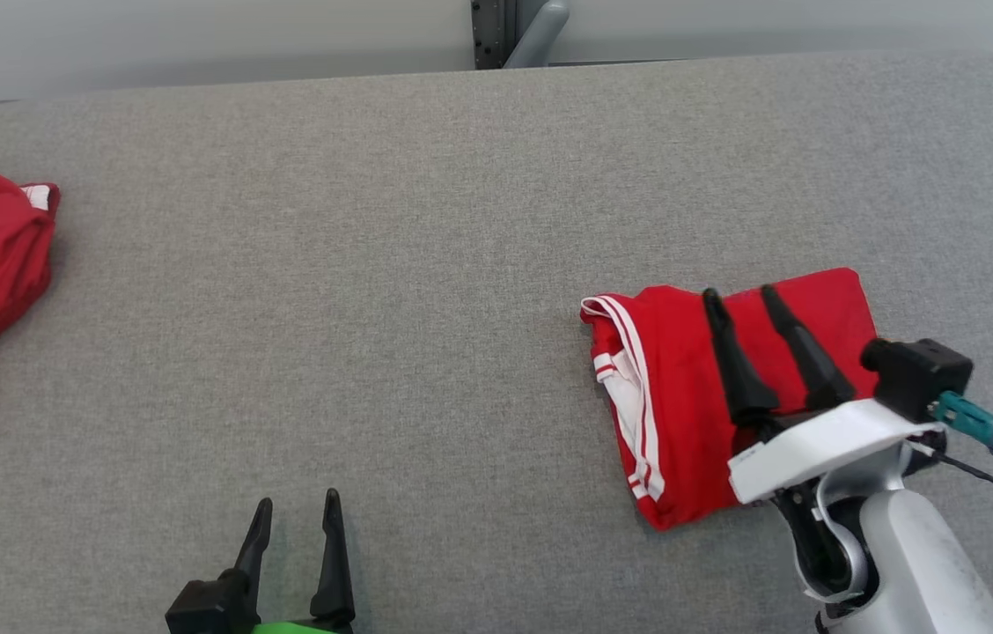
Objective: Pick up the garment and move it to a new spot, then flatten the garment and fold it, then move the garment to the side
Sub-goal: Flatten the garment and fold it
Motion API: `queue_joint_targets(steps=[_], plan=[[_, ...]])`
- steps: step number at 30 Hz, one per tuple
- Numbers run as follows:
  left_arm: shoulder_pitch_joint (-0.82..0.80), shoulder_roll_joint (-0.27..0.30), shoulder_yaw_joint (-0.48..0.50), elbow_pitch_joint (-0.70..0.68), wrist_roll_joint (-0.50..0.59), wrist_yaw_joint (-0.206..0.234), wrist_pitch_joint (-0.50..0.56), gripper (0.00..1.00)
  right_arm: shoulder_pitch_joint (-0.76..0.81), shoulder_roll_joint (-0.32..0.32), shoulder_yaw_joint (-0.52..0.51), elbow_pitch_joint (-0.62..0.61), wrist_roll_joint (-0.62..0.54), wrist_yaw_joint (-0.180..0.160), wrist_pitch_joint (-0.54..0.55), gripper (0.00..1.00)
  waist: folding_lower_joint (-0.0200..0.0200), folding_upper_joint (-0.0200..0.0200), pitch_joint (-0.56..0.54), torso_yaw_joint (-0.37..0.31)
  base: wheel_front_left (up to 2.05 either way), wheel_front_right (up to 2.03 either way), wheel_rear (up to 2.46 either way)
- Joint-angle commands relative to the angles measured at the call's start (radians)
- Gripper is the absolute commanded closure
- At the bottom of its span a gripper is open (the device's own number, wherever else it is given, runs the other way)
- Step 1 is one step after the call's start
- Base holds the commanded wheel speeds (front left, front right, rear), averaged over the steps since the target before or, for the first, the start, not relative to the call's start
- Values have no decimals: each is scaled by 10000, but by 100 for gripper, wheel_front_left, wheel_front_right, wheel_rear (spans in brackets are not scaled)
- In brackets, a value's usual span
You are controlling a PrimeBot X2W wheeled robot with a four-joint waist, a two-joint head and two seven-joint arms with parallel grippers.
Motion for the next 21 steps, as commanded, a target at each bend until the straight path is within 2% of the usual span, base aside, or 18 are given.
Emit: queue_joint_targets(steps=[1,6,12,18,21], plan=[[120,23,1,-26,-76,46,-1,0,269,-41,-305,-360,-218,2,-233,0,0,-1,-24,-38,0,0,0],[107,23,-58,-51,-156,79,-1,0,849,-389,-1405,-800,-884,2,-971,0,0,-1,-163,-100,0,0,0],[219,23,22,-79,-113,100,-1,0,1609,-870,-2371,-23,-2041,2,-1877,0,0,-1,-475,-73,0,0,0],[373,23,218,-80,120,119,-1,0,2057,-896,-2943,813,-2688,2,-2141,0,0,-1,-779,-65,0,0,0],[470,23,279,-99,185,111,-1,0,2247,-743,-3304,720,-2942,-2,-2144,0,0,-1,-906,-60,0,0,0]])
